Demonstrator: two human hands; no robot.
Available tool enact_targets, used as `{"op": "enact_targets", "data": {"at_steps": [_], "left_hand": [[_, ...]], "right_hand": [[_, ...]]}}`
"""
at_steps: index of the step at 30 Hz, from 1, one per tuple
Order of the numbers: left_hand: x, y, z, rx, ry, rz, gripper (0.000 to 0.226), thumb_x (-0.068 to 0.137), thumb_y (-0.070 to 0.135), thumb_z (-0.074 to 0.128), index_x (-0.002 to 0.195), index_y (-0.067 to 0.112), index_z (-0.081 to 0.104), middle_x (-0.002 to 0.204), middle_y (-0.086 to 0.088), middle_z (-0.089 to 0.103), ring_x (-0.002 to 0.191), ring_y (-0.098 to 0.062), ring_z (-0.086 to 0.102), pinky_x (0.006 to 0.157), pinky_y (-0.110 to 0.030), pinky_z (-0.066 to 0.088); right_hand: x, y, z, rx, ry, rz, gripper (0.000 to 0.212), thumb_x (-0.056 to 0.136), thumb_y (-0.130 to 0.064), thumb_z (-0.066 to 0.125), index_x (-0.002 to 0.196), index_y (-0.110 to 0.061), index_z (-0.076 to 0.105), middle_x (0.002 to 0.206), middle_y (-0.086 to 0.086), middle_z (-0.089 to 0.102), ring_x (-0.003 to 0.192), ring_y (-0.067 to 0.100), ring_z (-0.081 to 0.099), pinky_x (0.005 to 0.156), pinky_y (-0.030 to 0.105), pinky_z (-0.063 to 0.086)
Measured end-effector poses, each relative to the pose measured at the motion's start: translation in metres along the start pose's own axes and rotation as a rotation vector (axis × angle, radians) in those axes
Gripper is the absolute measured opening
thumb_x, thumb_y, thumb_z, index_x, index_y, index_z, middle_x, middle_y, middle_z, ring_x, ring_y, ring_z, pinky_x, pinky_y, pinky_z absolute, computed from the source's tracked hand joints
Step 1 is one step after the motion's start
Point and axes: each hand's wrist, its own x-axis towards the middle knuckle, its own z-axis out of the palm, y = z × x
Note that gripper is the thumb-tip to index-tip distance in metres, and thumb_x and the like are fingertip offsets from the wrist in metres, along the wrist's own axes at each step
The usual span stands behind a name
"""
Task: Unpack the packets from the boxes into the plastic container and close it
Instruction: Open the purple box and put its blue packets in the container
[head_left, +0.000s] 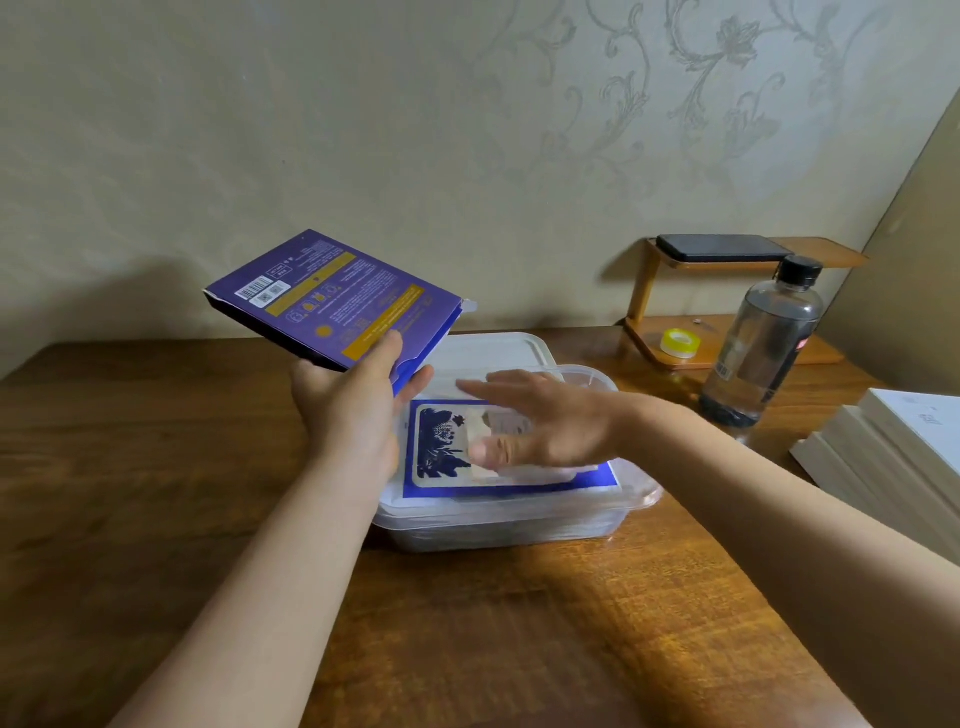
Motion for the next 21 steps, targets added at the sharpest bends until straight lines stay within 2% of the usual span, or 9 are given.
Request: {"op": "enact_targets", "data": {"at_steps": [1,3,5,7,10,14,17,19,21], "left_hand": [[0.0,0.001,0.001,-0.004,-0.001,-0.015,0.033,0.09,0.001,0.074,0.113,0.017,0.056,0.112,-0.007,0.072,0.087,-0.017,0.078,0.061,-0.031,0.061],[-0.002,0.003,0.003,-0.016,-0.022,-0.055,0.029,0.091,0.002,0.074,0.112,0.017,0.06,0.107,-0.008,0.075,0.082,-0.019,0.078,0.058,-0.029,0.06],[-0.004,0.004,0.004,-0.042,-0.06,-0.109,0.024,0.092,0.003,0.073,0.113,0.013,0.065,0.105,-0.012,0.076,0.081,-0.023,0.078,0.059,-0.029,0.06],[-0.007,0.004,0.006,-0.051,-0.057,-0.164,0.024,0.092,0.003,0.072,0.115,0.007,0.067,0.103,-0.016,0.077,0.081,-0.027,0.078,0.059,-0.029,0.06],[-0.006,0.003,0.006,-0.059,-0.046,-0.195,0.024,0.092,0.004,0.073,0.115,0.004,0.068,0.099,-0.016,0.078,0.079,-0.027,0.078,0.059,-0.03,0.061],[-0.003,0.004,0.004,-0.067,-0.036,-0.165,0.025,0.091,0.01,0.075,0.115,0.011,0.067,0.097,-0.01,0.079,0.087,-0.025,0.078,0.064,-0.033,0.062],[-0.002,0.005,0.004,-0.041,-0.029,-0.16,0.02,0.091,0.012,0.076,0.109,0.012,0.067,0.087,-0.004,0.079,0.079,-0.021,0.078,0.057,-0.029,0.06],[-0.001,0.005,0.003,-0.042,-0.026,-0.16,0.017,0.092,0.012,0.075,0.108,0.013,0.069,0.09,-0.005,0.08,0.08,-0.023,0.078,0.058,-0.029,0.06],[-0.001,0.004,0.003,-0.041,-0.025,-0.166,0.019,0.092,0.012,0.074,0.111,0.012,0.069,0.097,-0.009,0.079,0.085,-0.027,0.078,0.063,-0.034,0.062]], "right_hand": [[-0.001,-0.005,-0.004,0.143,0.084,0.002,0.077,0.086,-0.068,0.055,0.153,-0.04,0.031,0.161,-0.004,0.032,0.146,0.021,0.033,0.116,0.044,0.029],[0.005,-0.016,-0.008,0.467,0.33,0.004,0.046,0.092,-0.048,0.065,0.13,-0.023,0.062,0.131,0.0,0.065,0.115,0.017,0.064,0.102,0.04,0.051],[0.015,-0.03,-0.01,0.781,0.505,0.065,0.023,0.093,-0.034,0.065,0.102,-0.013,0.071,0.098,0.005,0.075,0.081,0.018,0.072,0.082,0.04,0.058],[0.024,-0.041,-0.009,0.982,0.555,0.147,0.022,0.093,-0.03,0.066,0.094,-0.009,0.07,0.084,0.006,0.073,0.067,0.019,0.069,0.07,0.036,0.059],[0.033,-0.051,-0.005,1.131,0.562,0.185,0.019,0.092,-0.022,0.067,0.096,-0.004,0.07,0.077,0.005,0.07,0.062,0.019,0.065,0.064,0.034,0.06],[0.041,-0.051,0.001,1.235,0.585,0.196,0.014,0.091,-0.016,0.068,0.094,-0.002,0.069,0.081,0.009,0.067,0.063,0.021,0.064,0.062,0.036,0.06],[0.046,-0.052,0.007,1.238,0.588,0.131,0.009,0.091,-0.014,0.067,0.091,-0.005,0.066,0.081,0.009,0.069,0.062,0.019,0.063,0.059,0.033,0.056],[0.048,-0.053,0.009,1.224,0.591,0.092,0.006,0.09,-0.013,0.067,0.085,-0.01,0.067,0.075,0.004,0.066,0.062,0.019,0.059,0.057,0.032,0.053],[0.049,-0.054,0.008,1.233,0.569,0.08,0.012,0.089,-0.014,0.068,0.078,-0.012,0.069,0.069,0.0,0.059,0.062,0.019,0.052,0.055,0.032,0.047]]}}
